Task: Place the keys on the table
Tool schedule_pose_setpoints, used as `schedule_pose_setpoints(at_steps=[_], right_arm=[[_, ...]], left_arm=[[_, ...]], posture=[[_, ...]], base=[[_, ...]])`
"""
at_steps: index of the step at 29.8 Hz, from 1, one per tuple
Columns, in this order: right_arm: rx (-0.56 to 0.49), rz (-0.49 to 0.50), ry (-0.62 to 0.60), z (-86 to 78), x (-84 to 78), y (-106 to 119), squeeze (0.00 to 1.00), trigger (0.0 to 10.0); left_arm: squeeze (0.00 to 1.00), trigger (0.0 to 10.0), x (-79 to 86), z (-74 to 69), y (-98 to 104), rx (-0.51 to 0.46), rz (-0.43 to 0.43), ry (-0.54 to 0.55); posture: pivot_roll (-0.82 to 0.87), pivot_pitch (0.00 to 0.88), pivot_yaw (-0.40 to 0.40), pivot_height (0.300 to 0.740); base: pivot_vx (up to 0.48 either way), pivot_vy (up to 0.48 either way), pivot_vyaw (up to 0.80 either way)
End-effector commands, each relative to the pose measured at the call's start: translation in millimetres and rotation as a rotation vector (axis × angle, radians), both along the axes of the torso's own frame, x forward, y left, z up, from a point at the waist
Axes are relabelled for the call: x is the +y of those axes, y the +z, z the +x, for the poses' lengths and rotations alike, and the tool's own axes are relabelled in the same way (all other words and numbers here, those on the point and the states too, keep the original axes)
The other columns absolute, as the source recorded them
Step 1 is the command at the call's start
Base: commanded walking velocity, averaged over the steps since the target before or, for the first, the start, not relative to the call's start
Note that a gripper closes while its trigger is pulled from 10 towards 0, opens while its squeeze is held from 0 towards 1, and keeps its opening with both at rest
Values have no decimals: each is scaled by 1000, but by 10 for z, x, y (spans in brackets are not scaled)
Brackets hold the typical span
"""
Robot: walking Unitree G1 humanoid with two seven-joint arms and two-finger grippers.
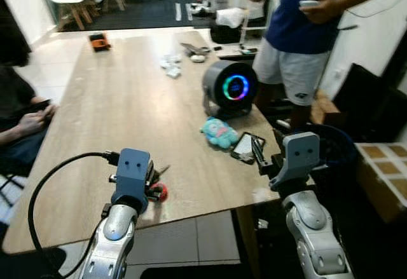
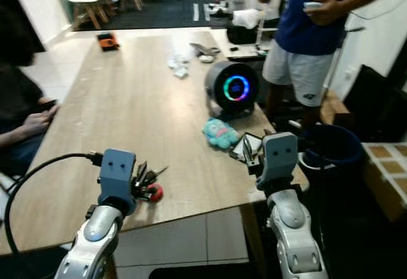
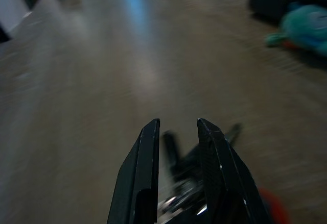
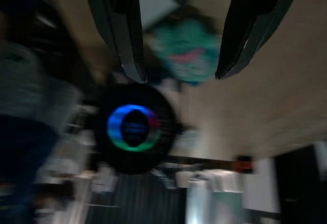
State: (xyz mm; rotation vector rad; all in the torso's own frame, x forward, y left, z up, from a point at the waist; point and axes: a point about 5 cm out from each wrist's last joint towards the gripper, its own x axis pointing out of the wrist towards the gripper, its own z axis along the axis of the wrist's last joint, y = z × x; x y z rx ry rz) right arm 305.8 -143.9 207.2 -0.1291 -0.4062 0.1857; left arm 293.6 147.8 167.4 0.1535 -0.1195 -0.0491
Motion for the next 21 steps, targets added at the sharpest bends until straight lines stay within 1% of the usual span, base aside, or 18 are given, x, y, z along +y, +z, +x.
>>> schedule_pose_setpoints(at_steps=[1,21], right_arm=[[7,1,10,-2,13,-13,0,10000],[7,0,17,6,23,-12,0,10000]], left_arm=[[0,10000,26,-15,-67,24,8,17],[0,10000,23,0,-69,25,10,19]], posture=[[50,146,60,740],[52,143,59,740]], base=[[0,0,800],[0,0,800]])
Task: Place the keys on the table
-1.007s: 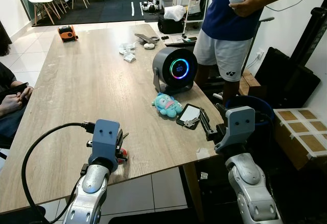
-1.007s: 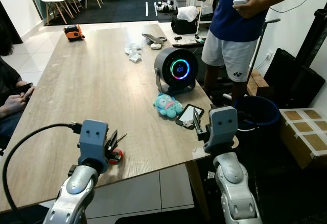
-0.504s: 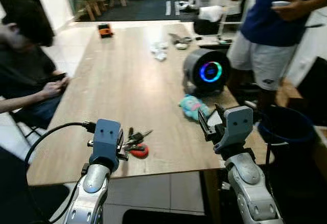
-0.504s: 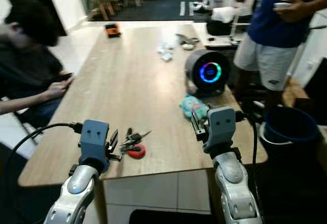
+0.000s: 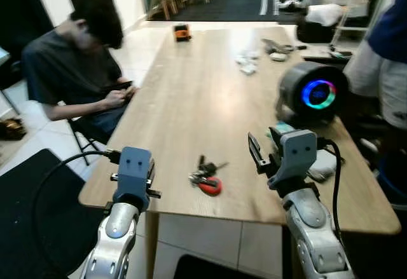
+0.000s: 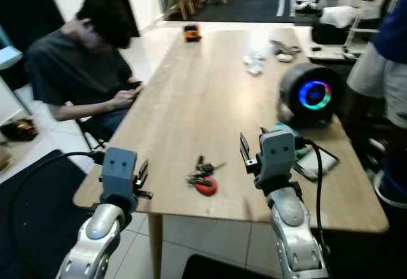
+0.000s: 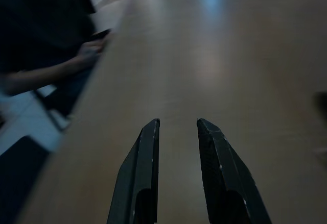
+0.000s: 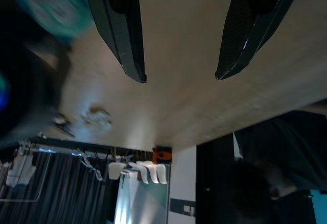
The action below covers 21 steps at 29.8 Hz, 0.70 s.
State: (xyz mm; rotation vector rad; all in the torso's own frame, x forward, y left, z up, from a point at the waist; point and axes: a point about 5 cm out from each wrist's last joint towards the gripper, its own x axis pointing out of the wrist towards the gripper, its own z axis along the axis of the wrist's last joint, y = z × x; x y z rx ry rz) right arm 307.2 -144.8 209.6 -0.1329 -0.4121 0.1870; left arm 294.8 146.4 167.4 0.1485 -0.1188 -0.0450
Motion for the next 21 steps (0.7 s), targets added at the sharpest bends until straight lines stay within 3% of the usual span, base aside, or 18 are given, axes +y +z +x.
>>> schedule_pose_setpoints(at_steps=[1,14,21], right_arm=[[13,3,16,-8,32,-36,0,10000],[11,5,13,-6,34,-37,0,10000],[12,21,6,-8,22,-47,0,10000]], left_arm=[[0,10000,37,-12,-69,24,15,15],[0,10000,36,-12,-64,22,12,14],[0,10000,22,-16,-64,20,7,5]], posture=[[52,143,59,740],[53,145,60,740],[50,145,60,740]], base=[[0,0,800],[0,0,777],[0,0,0]])
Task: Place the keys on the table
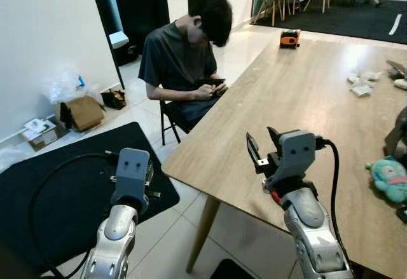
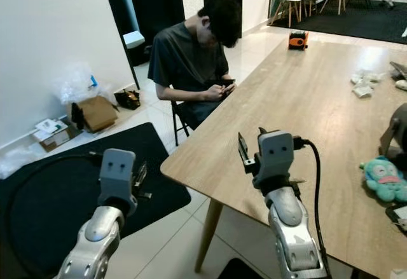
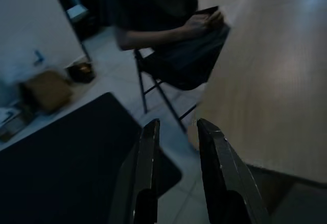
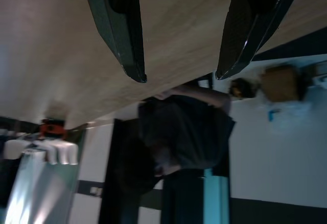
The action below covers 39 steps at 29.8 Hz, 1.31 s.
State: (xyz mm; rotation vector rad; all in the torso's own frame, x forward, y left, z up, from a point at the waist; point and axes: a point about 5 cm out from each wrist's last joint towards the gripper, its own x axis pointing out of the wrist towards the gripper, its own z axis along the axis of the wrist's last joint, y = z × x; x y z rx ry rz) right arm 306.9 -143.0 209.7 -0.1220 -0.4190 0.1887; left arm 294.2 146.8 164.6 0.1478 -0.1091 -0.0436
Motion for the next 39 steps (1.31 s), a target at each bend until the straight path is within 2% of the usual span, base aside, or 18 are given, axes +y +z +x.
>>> schedule_pose_setpoints(at_steps=[1,17,39], right_arm=[[18,13,2,-7,4,-49,0,10000],[21,10,4,-6,4,-62,0,10000],[28,7,9,0,11,-72,0,10000]], left_arm=[[0,10000,17,-12,-39,12,4,3],[0,10000,6,-13,-46,12,11,-3],[0,10000,15,-24,-45,12,11,7]], posture=[[49,144,61,740],[50,140,58,740],[54,146,56,740]], base=[[0,0,0],[0,0,0],[-321,0,0]])
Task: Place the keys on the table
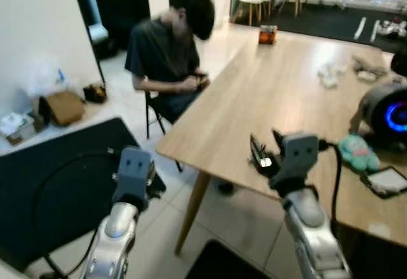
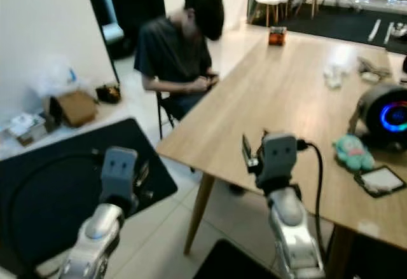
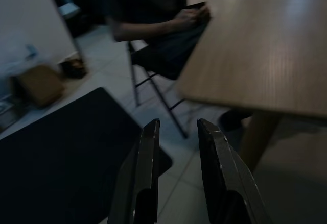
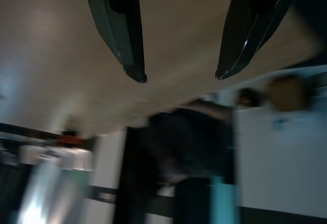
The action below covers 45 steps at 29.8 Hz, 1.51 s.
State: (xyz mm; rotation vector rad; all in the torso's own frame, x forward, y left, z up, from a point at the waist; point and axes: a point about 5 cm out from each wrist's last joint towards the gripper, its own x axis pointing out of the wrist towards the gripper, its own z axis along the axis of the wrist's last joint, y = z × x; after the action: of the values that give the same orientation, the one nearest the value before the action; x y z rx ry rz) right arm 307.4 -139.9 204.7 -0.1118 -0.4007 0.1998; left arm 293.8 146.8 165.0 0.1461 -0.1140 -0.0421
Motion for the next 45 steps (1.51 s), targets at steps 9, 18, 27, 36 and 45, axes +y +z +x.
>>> schedule_pose_setpoints(at_steps=[9,18,27,36,45], right_arm=[[8,1,-1,-3,-14,-24,0,10000],[7,-1,0,0,-10,-24,0,10000],[5,11,-2,5,-5,-21,0,10000],[7,15,-8,11,-4,-22,0,10000],[6,12,-6,18,2,-22,0,10000]], left_arm=[[0,10000,20,-23,-50,17,11,8],[0,10000,22,-23,-48,17,11,10],[0,10000,27,-24,-46,16,11,13],[0,10000,28,-21,-46,16,11,13],[0,10000,31,-15,-46,16,12,14]], posture=[[55,147,55,740],[56,148,53,740],[58,149,53,740],[60,148,54,740],[59,147,54,740]], base=[[-312,0,0],[-307,0,0],[-303,0,0],[-301,0,0],[-299,0,0]])
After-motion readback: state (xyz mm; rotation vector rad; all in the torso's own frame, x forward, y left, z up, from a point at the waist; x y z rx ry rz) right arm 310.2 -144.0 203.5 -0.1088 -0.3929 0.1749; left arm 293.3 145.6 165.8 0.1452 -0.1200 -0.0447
